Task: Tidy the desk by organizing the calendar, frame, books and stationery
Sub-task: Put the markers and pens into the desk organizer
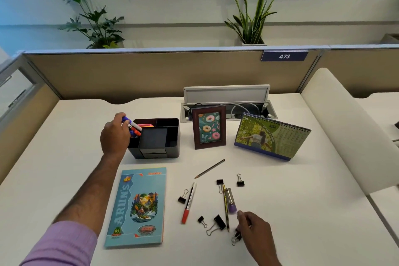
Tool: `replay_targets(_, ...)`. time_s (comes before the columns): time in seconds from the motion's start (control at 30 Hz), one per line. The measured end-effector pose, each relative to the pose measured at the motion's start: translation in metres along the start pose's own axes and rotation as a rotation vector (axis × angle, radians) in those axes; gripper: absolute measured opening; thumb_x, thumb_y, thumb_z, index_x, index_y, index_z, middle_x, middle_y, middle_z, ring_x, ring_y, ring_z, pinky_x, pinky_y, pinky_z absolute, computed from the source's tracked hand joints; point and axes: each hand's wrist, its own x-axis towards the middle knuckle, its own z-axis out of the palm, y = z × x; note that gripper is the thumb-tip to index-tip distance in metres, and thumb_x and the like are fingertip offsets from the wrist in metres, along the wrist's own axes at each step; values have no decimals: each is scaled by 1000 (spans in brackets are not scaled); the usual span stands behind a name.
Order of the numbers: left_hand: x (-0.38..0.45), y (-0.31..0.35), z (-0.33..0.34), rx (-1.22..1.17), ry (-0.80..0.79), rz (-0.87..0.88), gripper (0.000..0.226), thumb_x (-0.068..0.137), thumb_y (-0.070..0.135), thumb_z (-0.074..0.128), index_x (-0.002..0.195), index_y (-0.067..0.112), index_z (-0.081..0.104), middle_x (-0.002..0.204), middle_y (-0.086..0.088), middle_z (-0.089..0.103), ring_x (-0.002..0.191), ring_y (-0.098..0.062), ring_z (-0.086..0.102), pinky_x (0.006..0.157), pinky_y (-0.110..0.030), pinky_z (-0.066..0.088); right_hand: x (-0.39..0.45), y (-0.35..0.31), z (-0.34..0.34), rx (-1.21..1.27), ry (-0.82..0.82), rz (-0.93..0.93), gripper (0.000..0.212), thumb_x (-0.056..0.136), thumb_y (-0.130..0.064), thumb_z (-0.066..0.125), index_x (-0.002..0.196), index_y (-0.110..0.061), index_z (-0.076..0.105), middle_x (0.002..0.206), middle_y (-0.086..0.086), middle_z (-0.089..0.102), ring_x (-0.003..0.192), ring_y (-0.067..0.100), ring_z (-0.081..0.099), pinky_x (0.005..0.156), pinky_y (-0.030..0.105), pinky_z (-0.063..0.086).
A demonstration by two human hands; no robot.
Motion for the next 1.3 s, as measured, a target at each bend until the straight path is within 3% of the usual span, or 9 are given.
replay_targets(0.33,5,7,14,236,-195,93,33,87,10,72,119,4,70,103,-22,71,93,-39,61,71,-47,54,2,5,9,-28,-21,-14,30,93,-41,56,67,-29,62,63,-9,69,58,3,64,62,29,53)
replay_targets(0.5,-1,-6,26,364,-350,96,54,89,11,64,141,13,52,143,-19,51,127,-41,44,91,-53,47,2,-1,18,-41,-69,-48,21,91,-42,58,74,-33,64,66,-7,69,58,7,63,62,29,53)
replay_targets(0.6,-8,-6,24,331,-317,80,65,85,8,67,146,11,44,152,-21,39,136,-43,37,97,-55,46,5,-9,33,-81,-130,-140,4,89,-41,62,91,-41,65,74,-13,66,66,3,62,68,27,53)
replay_targets(0.73,-32,5,17,202,-189,40,60,90,6,61,147,10,42,156,-19,34,141,-42,32,103,-57,41,23,-33,65,-230,-249,-397,33,94,-30,54,126,-36,57,102,-17,57,87,-1,57,77,24,47)
replay_targets(0.8,-51,14,12,120,-136,33,53,96,7,53,147,12,42,157,-17,33,142,-41,30,104,-58,40,35,-50,82,-325,-287,-513,39,95,-22,52,132,-33,54,111,-5,57,99,15,59,75,31,48)
replay_targets(0.97,-111,29,8,-89,-107,24,52,99,8,51,149,14,41,160,-11,30,143,-37,31,108,-55,37,57,-71,108,-601,-325,-730,50,75,-1,61,117,-28,63,99,6,58,82,31,59,58,31,37)
replay_targets(1.17,-175,29,14,-244,-163,-77,50,98,12,55,146,17,47,159,-7,33,143,-32,31,109,-51,38,60,-58,112,-757,-360,-782,38,55,-8,73,83,-28,59,84,-1,51,63,23,55,49,26,27)
replay_targets(1.23,-193,30,17,-241,-200,-127,46,97,15,58,142,17,52,157,-7,36,142,-32,32,107,-52,41,59,-57,110,-744,-369,-776,39,50,-9,71,82,-26,57,84,0,51,63,23,54,50,26,26)
replay_targets(1.3,-209,31,20,-229,-220,-123,38,95,18,62,133,15,60,151,-9,44,137,-31,38,102,-51,46,60,-61,108,-697,-365,-766,35,59,-10,67,88,-26,57,87,2,51,68,26,55,53,28,27)
